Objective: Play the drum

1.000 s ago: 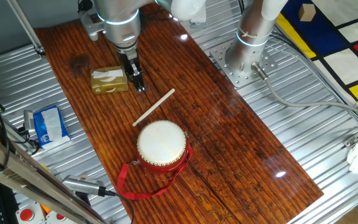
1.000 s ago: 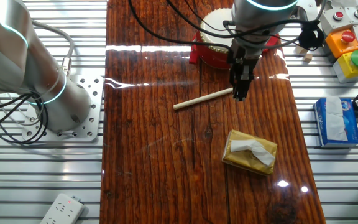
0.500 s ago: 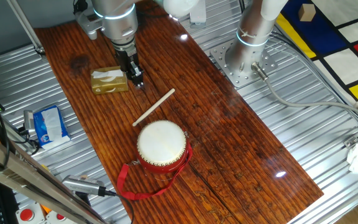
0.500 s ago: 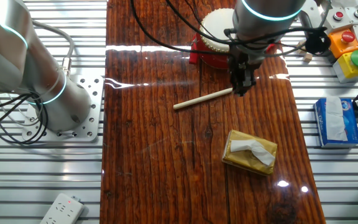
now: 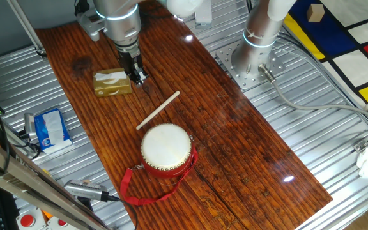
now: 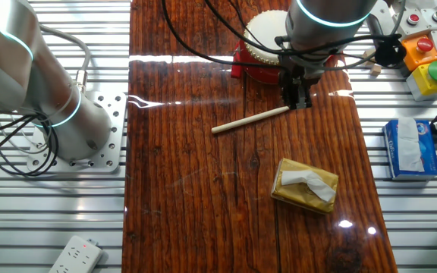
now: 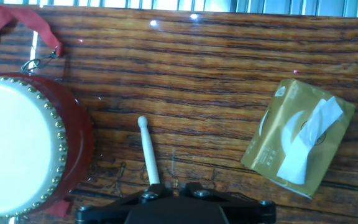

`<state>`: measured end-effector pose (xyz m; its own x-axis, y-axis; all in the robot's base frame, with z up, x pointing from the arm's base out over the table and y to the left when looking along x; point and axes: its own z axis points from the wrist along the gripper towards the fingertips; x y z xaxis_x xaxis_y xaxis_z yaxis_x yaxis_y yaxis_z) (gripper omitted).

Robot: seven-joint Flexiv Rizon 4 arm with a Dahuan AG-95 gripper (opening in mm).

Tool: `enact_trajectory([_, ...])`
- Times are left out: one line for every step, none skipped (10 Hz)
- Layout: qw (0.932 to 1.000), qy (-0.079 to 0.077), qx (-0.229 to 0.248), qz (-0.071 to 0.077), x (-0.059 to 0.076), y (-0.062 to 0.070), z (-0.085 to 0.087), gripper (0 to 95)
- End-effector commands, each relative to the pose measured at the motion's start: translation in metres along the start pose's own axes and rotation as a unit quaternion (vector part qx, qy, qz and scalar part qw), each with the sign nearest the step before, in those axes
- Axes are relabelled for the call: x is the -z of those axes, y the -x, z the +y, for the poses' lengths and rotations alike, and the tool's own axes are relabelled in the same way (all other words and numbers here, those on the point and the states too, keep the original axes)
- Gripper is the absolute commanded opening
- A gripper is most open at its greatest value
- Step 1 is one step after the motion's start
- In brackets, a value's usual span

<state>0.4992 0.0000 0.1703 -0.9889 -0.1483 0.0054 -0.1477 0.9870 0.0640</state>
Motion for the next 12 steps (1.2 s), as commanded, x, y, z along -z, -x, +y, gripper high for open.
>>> enact_trajectory([1.0, 0.001, 0.002, 0.002, -0.0002, 0.0007, -0.0001, 0.0])
enact_trajectory([1.0, 0.002, 0.002, 0.002, -0.0002, 0.0007, 0.0, 0.0])
enact_trajectory([1.0, 0.002, 0.003, 0.002, -0.0002, 0.0006, 0.0, 0.0])
enact_trajectory([1.0, 0.002, 0.003, 0.003, -0.0002, 0.0006, 0.0, 0.0])
enact_trajectory([1.0, 0.003, -0.001, 0.004, -0.0002, 0.0006, 0.0, 0.0])
enact_trajectory([1.0, 0.004, 0.001, 0.003, -0.0002, 0.0006, 0.0, 0.0])
enact_trajectory([1.0, 0.006, 0.006, 0.003, -0.0002, 0.0006, 0.0, 0.0])
enact_trajectory([0.9999, 0.005, 0.009, 0.003, -0.0002, 0.0006, 0.0, 0.0])
enact_trajectory([0.9999, 0.006, 0.007, 0.007, -0.0002, 0.0006, 0.0, 0.0])
enact_trajectory([1.0, 0.006, 0.006, 0.006, -0.0002, 0.0006, 0.0, 0.0])
enact_trajectory([1.0, 0.007, 0.002, 0.003, 0.0001, 0.0005, 0.0001, 0.0])
enact_trajectory([1.0, 0.006, 0.0, 0.004, 0.0, 0.0007, 0.0003, 0.0])
